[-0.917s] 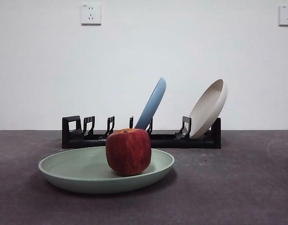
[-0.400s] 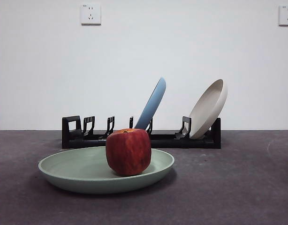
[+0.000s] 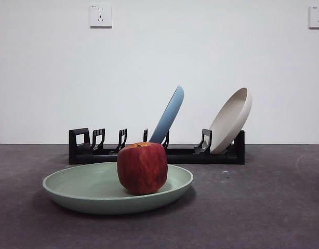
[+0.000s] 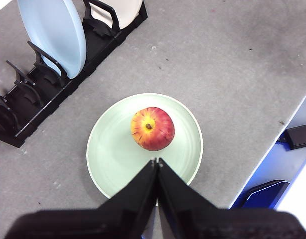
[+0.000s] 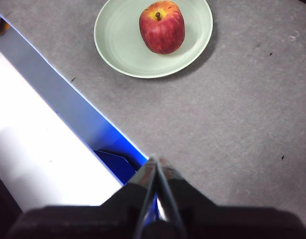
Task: Take the green plate from the plate rack,put the plate on the table,take the apple from the table,put the apple in the plate
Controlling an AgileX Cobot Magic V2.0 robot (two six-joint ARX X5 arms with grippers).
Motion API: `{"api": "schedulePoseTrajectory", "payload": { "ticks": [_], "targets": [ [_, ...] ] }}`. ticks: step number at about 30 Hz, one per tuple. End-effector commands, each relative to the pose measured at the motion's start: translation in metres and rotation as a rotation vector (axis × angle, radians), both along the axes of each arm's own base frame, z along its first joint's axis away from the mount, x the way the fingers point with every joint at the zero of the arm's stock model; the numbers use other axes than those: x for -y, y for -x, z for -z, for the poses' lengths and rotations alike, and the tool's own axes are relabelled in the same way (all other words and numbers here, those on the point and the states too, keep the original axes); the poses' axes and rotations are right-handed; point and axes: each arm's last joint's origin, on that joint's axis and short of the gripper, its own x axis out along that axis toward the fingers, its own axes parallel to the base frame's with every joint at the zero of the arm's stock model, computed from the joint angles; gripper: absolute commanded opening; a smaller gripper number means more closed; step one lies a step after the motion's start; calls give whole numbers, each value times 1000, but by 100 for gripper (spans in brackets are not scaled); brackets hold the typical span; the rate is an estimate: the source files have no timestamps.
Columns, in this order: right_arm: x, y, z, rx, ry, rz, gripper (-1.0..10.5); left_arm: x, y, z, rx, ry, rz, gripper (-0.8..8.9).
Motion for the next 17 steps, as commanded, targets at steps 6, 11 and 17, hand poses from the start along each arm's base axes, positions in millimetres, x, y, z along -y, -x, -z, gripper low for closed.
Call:
{"api": "schedulePoseTrajectory", "payload": {
  "ticks": [6, 11, 17],
  "targets": [
    [0, 0, 0, -1, -6, 6, 1, -1, -1, -1, 37, -25, -11, -4],
    [0, 0, 0, -1, -6, 6, 1, -2, -2, -1, 83, -53, -65, -4],
    [0, 0, 0, -2, -6, 6, 1, -5, -6, -3, 105, -60, -95, -4]
  ]
}}
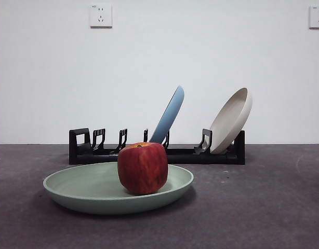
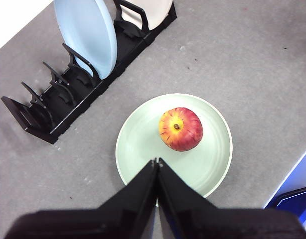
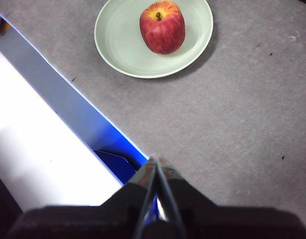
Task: Take the green plate from the plate rack,put the plate on the table,take the apple from the table,put the apple in the plate
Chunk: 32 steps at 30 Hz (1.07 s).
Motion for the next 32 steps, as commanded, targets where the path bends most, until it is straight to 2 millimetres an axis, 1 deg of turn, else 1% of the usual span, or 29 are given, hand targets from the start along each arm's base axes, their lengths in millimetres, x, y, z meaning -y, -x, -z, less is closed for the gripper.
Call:
{"api": "schedulePoseTrajectory", "payload": {
  "ticks": [1, 5, 7, 9, 11, 14, 16, 18, 22, 24, 28, 30, 32],
  "targets": [
    [0, 0, 0, -1, -6, 6, 1, -6, -8, -4, 44, 22, -66, -4],
    [0, 0, 0, -2, -6, 7, 1, -25, -29, -24, 172, 204, -184, -4],
    [0, 0, 0, -1, -6, 6, 1, -40, -38, -34, 272, 311, -202, -4],
    [0, 0, 0, -1, -6, 6, 1, -54, -43, -40, 373, 405, -188, -4],
    [0, 0, 0, -2, -6, 6, 1, -73, -43, -41, 500, 506, -171, -4],
    [0, 0, 0, -2, -6, 6, 1, -96, -37, -29, 648, 568, -207, -4],
    [0, 0, 0, -2, -6, 6, 1, -110, -30, -14, 708, 563, -272, -4],
    [0, 0, 0, -2, -6, 6, 1, -120, -23, 2, 731, 541, -333, -4],
    [0, 0, 0, -2, -6, 6, 1, -137, -10, 47, 743, 481, -488, -4],
    [0, 0, 0, -2, -6, 6, 1, -143, -6, 72, 737, 456, -540, -4],
    [0, 0, 0, -2, -5, 6, 1, -149, 0, 116, 715, 424, -602, -4],
    [0, 0, 0, -2, -5, 6, 1, -151, 2, 136, 700, 411, -623, -4],
    [0, 0, 0, -2, -5, 6, 1, -152, 2, 151, 681, 400, -635, -4]
  ]
}}
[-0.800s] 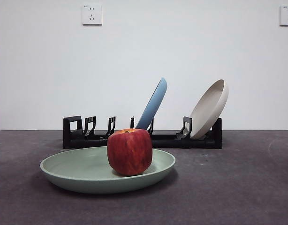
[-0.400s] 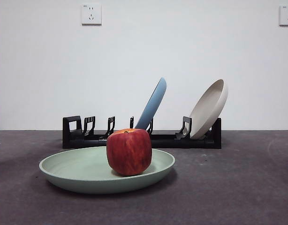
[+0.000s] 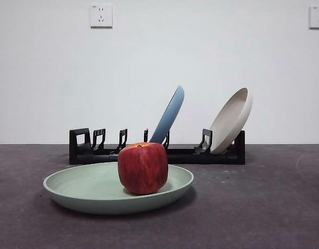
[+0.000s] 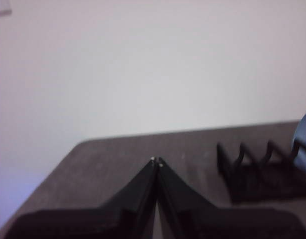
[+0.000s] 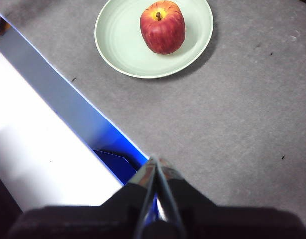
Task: Take the green plate from the plate rack,put the plate on the table,take the apple from the table,put the apple in the plate
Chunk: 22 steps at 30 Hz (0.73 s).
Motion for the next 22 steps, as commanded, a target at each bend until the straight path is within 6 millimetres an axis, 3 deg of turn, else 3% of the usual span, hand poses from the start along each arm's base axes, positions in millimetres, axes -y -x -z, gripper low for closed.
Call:
{"api": "schedulePoseTrajectory", "payload": {
  "ticks": [1, 12, 22],
  "targets": [
    [0, 0, 0, -2, -5, 6, 1, -1, 0, 22, -31, -8, -15, -4],
    [0, 0, 0, -2, -5, 6, 1, -1, 0, 69, -162, 21, -12, -4],
    [0, 0, 0, -2, -5, 6, 1, -1, 1, 80, -244, 65, -14, -4]
  ]
}}
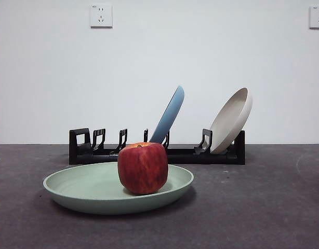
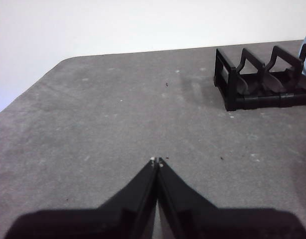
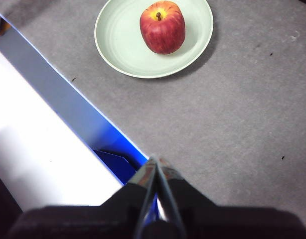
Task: Take the green plate from the plate rack,put the plate on the table,take the apple from the table,put the apple in the plate
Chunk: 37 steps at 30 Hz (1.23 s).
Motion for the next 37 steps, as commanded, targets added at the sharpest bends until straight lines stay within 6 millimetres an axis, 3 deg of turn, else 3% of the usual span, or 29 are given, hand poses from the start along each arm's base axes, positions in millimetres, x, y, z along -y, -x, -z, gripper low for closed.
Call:
{"api": "schedulePoseTrajectory", "payload": {
  "ticks": [1, 21, 24, 28, 32, 37],
  "targets": [
    [0, 0, 0, -2, -5, 6, 1, 0, -1, 4, -6, 14, -7, -4],
    [3, 0, 0, 13, -4, 18, 1, 0, -1, 4, -6, 14, -8, -4],
    [11, -2, -6, 111, -21, 32, 1, 0, -1, 4, -6, 14, -8, -4],
    [25, -11, -12, 282, -214, 168, 1, 0, -1, 4, -5, 14, -8, -4],
    [44, -14, 5, 419, -290, 337, 1, 0, -1, 4, -5, 14, -8, -4],
    [59, -18, 56, 549, -334, 512, 1, 0, -1, 4, -5, 14, -8, -4]
  ]
}}
